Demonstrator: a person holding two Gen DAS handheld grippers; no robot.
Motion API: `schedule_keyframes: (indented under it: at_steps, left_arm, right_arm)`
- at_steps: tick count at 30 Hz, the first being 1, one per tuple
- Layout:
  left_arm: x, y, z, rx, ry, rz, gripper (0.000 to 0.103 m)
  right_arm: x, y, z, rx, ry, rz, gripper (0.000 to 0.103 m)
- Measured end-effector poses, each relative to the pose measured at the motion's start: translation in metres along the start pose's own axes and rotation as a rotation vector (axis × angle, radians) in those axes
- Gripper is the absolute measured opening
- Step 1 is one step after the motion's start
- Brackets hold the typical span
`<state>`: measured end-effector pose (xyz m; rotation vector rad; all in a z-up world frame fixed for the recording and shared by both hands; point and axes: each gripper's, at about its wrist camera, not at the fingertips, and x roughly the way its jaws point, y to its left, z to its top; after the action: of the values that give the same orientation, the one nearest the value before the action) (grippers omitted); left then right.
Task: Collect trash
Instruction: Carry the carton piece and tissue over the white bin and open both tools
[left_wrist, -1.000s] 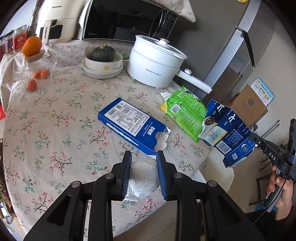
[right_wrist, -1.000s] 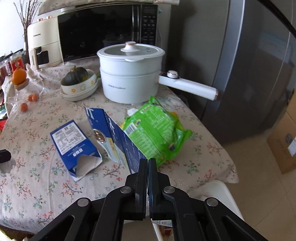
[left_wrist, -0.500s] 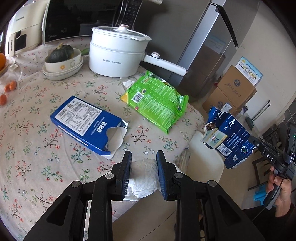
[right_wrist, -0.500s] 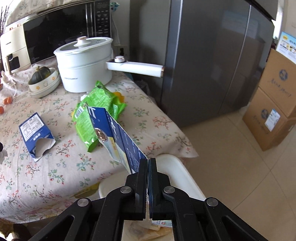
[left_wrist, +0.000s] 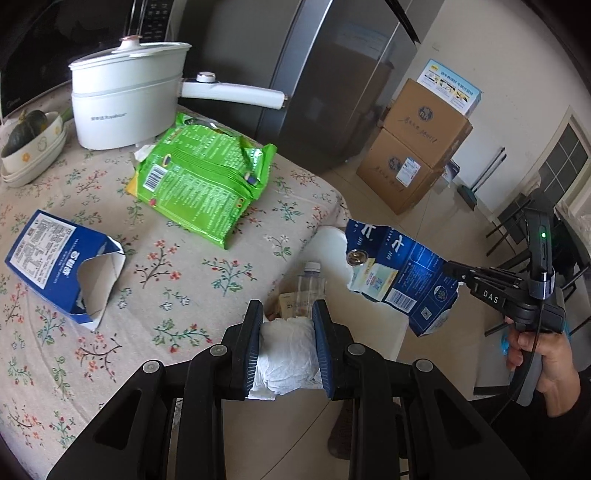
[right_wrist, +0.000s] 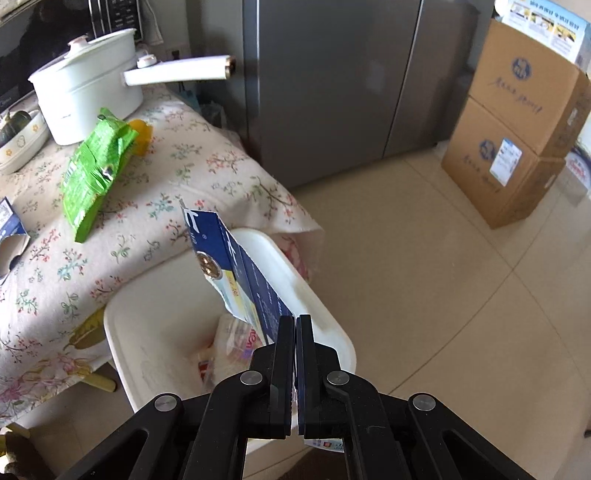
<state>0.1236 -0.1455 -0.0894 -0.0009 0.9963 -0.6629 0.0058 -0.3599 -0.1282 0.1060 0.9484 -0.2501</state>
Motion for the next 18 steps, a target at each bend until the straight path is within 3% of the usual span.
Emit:
schedule_keyframes:
  at_steps: [8,12,18]
  left_arm:
    - [0.037,-0.024,-0.002,0.056,0.042,-0.034,0.029]
    - [0.053,-0.031,-0.001,0.072,0.055,-0.052,0.030]
    - [0.080,-0.044,0.000,0.098,0.075,-0.062,0.030]
  right_arm:
    - [0.028,-0.002,0.009,0.082,0.065,0.064,0.003]
    - [0.029,-0.002,0.013,0.121,0.071,0.085,0.043]
    - [0.023,-0.004,0.013,0.113,0.059,0.076,0.044]
